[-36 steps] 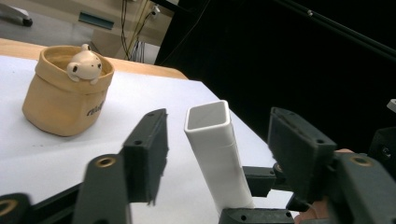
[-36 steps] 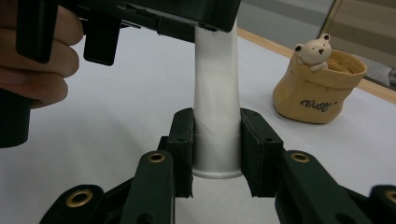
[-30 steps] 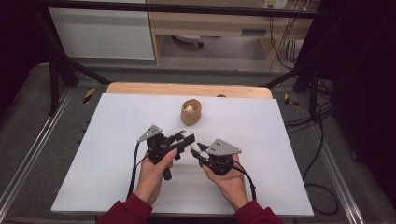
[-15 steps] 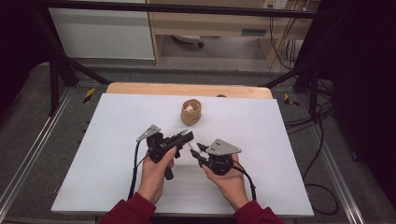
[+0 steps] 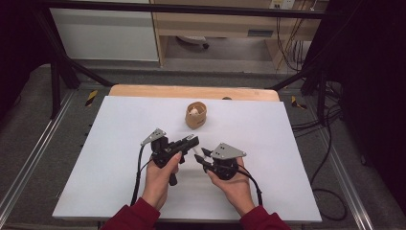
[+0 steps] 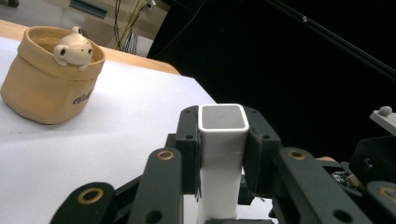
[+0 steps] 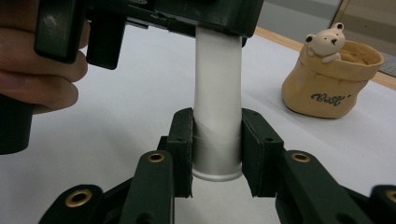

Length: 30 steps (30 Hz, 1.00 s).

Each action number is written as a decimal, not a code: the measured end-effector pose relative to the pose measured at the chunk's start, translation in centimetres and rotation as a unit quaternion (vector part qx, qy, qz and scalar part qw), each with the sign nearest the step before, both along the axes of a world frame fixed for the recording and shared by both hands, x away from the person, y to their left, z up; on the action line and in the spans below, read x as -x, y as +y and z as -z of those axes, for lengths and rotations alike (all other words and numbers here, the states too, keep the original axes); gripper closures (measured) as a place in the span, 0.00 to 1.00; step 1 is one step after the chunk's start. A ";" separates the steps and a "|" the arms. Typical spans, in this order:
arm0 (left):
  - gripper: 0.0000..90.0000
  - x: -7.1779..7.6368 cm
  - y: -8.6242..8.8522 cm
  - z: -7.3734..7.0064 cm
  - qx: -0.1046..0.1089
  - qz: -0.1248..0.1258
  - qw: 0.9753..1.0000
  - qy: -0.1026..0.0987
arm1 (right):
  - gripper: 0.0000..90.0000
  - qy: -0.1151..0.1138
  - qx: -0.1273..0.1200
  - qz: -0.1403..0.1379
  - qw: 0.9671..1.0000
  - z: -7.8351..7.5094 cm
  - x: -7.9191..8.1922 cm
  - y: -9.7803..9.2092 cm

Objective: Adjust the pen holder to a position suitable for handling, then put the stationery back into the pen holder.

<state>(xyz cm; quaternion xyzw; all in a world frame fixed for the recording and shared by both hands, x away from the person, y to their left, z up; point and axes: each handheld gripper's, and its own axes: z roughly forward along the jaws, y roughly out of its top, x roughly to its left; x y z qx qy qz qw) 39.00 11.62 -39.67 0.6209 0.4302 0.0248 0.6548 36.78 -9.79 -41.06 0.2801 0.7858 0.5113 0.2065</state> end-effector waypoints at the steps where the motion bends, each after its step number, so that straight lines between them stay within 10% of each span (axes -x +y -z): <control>1: 0.79 0.0 0.0 0.0 -0.002 0.001 1.000 -0.002 | 0.74 0.000 0.000 -0.001 1.000 0.0 0.0 0.0; 8: 0.79 0.1 -0.1 0.0 -0.014 -0.002 1.000 -0.012 | 0.71 0.004 0.000 -0.005 1.000 0.2 -0.2 0.0; 20: 0.79 -0.5 2.3 -1.6 -0.082 -0.032 0.994 -0.062 | 0.13 0.036 -0.007 0.040 0.999 0.5 -1.0 -0.9; 30: 0.79 -1.3 3.9 -3.7 -0.106 -0.039 0.990 -0.087 | 0.06 0.036 0.009 0.046 0.998 0.1 -0.6 -1.2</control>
